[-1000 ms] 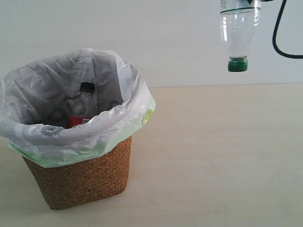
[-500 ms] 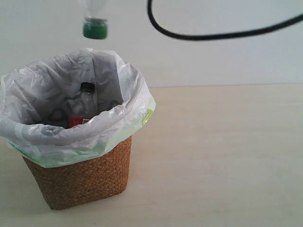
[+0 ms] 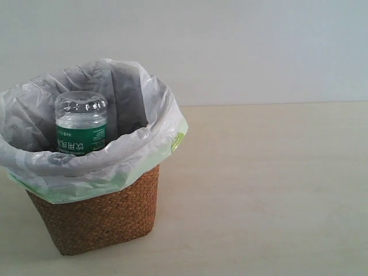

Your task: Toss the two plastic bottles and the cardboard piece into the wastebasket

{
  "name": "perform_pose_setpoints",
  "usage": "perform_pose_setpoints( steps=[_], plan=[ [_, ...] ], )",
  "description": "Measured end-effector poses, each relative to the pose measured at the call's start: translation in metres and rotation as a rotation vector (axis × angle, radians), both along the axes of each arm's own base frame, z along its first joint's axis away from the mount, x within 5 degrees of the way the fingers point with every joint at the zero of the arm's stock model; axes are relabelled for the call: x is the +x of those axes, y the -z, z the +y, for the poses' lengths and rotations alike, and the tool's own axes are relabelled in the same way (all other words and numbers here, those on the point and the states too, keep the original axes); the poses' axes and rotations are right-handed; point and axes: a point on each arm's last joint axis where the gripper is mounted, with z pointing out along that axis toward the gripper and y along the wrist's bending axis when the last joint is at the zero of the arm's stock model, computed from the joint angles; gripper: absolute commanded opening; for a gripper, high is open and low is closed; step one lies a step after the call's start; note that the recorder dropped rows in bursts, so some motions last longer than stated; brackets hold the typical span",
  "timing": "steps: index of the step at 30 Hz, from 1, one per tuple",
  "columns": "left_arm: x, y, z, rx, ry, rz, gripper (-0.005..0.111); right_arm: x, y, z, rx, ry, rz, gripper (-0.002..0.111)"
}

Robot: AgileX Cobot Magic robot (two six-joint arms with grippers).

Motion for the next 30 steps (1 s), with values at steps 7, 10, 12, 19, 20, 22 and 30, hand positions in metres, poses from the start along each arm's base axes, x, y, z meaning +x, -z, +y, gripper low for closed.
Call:
perform_pose_setpoints(
  steps=[7,10,12,19,20,22,30],
  plan=[
    [0.0,0.0,0.0,0.0,0.0,0.0,0.108,0.048,0.051,-0.118,-0.26,0.327,0.324,0.074],
    [0.0,0.0,0.0,0.0,0.0,0.0,0.108,0.053,0.089,-0.162,-0.327,0.444,0.464,0.074],
    [0.0,0.0,0.0,0.0,0.0,0.0,0.108,0.052,0.112,-0.174,-0.348,0.468,0.532,0.072],
    [0.0,0.0,0.0,0.0,0.0,0.0,0.108,0.036,0.156,-0.138,-0.369,0.266,0.623,0.0],
    [0.0,0.0,0.0,0.0,0.0,0.0,0.108,0.03,0.161,-0.118,-0.386,0.182,0.619,0.0],
    [0.0,0.0,0.0,0.0,0.0,0.0,0.108,0.02,0.168,-0.095,-0.388,0.087,0.616,0.0],
    [0.0,0.0,0.0,0.0,0.0,0.0,0.108,-0.092,0.145,-0.038,-0.345,-0.152,0.225,0.0]
  ],
)
